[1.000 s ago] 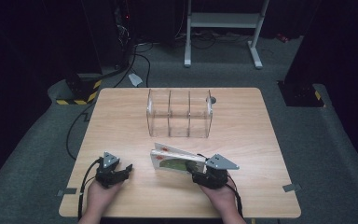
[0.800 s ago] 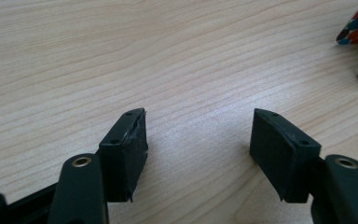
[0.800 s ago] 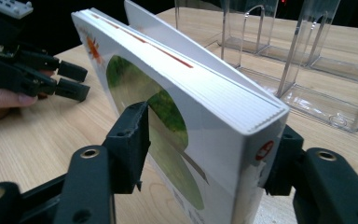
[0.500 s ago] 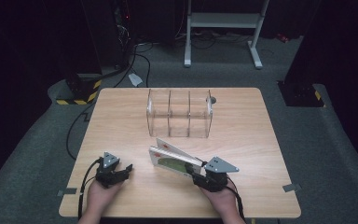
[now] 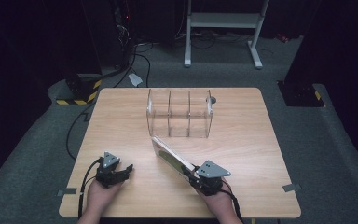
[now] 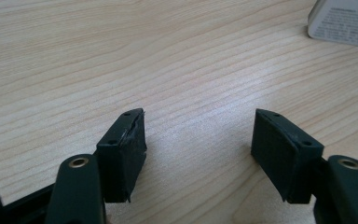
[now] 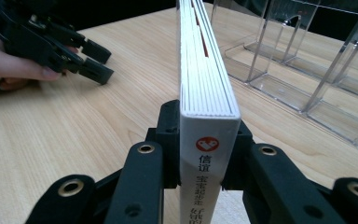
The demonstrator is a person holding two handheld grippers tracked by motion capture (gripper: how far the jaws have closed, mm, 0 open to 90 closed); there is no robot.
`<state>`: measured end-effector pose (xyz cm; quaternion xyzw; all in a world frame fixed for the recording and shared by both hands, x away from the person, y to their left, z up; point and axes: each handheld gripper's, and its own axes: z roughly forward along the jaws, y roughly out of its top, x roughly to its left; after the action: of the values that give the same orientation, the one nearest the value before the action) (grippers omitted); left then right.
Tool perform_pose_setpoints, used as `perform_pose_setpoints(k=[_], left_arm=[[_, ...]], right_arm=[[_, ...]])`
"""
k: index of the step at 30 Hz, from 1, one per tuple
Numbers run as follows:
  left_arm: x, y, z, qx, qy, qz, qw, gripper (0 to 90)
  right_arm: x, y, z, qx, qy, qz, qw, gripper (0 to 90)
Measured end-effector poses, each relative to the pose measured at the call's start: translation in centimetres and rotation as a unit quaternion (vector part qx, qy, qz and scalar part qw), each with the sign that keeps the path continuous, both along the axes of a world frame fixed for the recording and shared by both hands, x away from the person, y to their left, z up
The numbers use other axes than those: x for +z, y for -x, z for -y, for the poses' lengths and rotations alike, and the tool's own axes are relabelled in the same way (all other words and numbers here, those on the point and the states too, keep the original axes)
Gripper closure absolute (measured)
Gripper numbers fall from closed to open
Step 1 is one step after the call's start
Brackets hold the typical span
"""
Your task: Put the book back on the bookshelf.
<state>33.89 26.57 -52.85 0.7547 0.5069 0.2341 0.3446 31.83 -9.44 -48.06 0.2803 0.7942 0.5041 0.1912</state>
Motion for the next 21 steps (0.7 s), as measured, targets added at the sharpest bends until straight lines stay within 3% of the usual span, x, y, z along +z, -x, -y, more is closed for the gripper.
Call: perform_pose_setpoints(k=[5, 7, 15, 18, 19, 21], left_arm=[[-0.01, -0.13, -0.18, 0.008, -0.001, -0.003, 1.0000, 31.6], [-0.03, -0.21, -0.25, 0.019, -0.001, -0.007, 0.9998, 26.1], [-0.07, -0.37, -0.15, 0.011, -0.005, -0.010, 0.9999, 20.9], [-0.09, -0.37, -0.25, 0.013, -0.006, -0.016, 0.9998, 14.6], [-0.10, -0.37, -0.26, 0.013, -0.005, -0.016, 0.9998, 14.5], [-0.10, -0.36, -0.25, 0.013, -0.006, -0.016, 0.9998, 14.4]], right_arm=[[-0.02, 0.10, -0.05, 0.000, 0.001, 0.003, 1.0000, 73.7], [-0.02, 0.08, -0.02, -0.001, 0.000, 0.000, 1.0000, 73.7], [-0.02, 0.05, 0.02, -0.001, -0.001, -0.002, 1.0000, 72.4], [-0.16, -0.07, 0.02, -0.005, -0.010, -0.015, 0.9998, 67.4], [-0.37, -0.14, -0.02, -0.006, -0.013, -0.021, 0.9997, 62.7], [-0.44, -0.15, -0.09, -0.010, -0.014, -0.022, 0.9996, 61.7]])
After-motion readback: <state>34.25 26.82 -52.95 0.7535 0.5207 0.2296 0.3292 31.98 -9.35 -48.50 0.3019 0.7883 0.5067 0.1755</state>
